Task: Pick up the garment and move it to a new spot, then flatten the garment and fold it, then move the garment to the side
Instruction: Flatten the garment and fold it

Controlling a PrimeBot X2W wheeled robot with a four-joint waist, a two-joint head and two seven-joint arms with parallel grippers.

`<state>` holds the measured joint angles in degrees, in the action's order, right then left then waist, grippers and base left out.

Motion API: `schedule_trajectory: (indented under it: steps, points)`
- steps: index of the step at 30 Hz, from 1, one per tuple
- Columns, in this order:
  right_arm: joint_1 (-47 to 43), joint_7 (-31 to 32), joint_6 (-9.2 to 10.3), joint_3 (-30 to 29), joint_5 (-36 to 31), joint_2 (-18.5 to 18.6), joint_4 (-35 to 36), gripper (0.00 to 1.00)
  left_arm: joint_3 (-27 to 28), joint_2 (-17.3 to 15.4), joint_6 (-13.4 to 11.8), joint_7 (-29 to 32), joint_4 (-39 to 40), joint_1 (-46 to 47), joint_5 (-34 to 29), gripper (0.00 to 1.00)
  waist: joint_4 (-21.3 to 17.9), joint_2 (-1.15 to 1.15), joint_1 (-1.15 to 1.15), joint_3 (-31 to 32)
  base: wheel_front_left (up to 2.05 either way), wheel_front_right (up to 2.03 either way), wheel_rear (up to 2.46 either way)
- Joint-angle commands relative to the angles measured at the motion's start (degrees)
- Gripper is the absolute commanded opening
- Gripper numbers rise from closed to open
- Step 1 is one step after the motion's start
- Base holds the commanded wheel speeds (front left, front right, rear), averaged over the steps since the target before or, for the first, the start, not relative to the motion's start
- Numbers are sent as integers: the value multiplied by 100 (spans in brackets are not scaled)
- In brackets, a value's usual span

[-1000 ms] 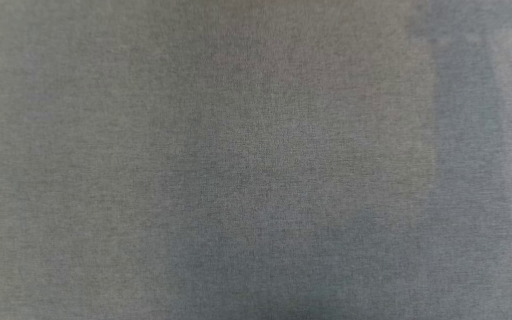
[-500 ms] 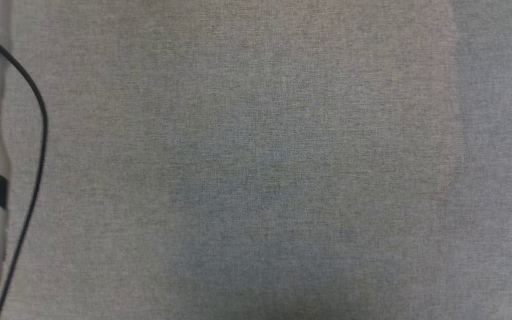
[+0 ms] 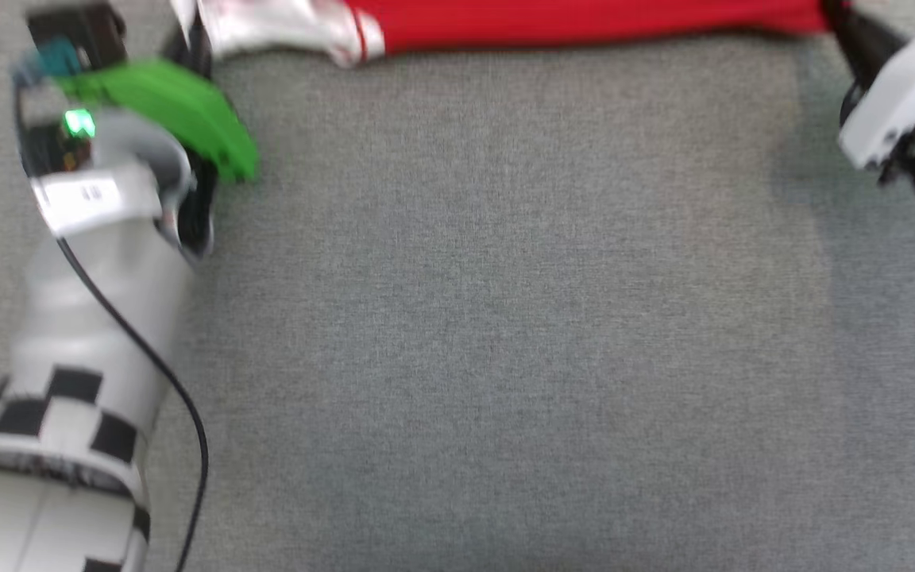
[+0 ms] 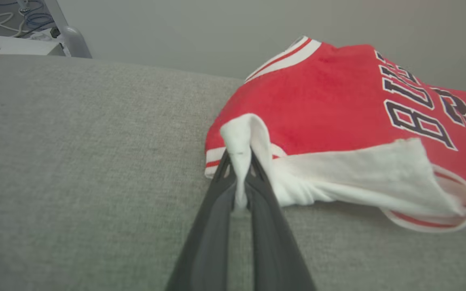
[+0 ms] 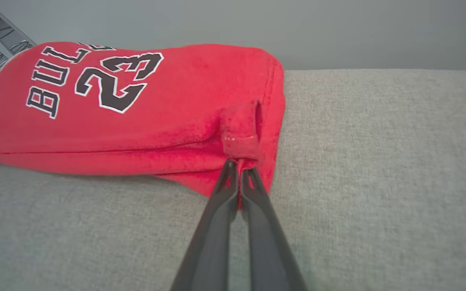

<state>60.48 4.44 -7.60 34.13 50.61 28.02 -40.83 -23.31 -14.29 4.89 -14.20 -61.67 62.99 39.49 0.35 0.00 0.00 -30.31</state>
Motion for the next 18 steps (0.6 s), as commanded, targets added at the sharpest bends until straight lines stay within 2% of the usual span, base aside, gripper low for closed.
schedule_trajectory:
  steps: [1, 5, 10, 15, 16, 18]
  points:
    - [-266, -72, 11, 9, 97, 125, 77, 0, 24, -53, 30, -61, 98, -326, 57, 0, -10, 0, 0, 424, 0, 0, 0]
    - [-972, -140, 11, 48, 218, 304, 355, 0, 4, -134, -7, -72, 473, -1154, 39, 0, -4, 0, 0, 843, 0, 0, 0]
    - [-1860, -211, 11, -101, 319, 475, 785, 0, -9, -287, -195, -15, 1226, -2223, 79, 0, -2, 0, 0, 1340, 0, 0, 0]
    - [-2759, -145, 11, -379, 266, 607, 1166, 0, -27, -501, -601, 393, 2221, -3313, 180, 0, 19, 0, 0, 1810, 0, 0, 0]
    - [-3177, -44, 11, -538, 192, 626, 1344, 0, -3, -641, -816, 614, 2815, -3837, 255, 0, 19, 0, 0, 1963, 0, 0, 0]
    - [-3549, 36, 11, -740, 119, 618, 1521, 0, 33, -764, -1046, 811, 3391, -4301, 326, 0, 26, 0, 0, 2086, 0, 0, 0]
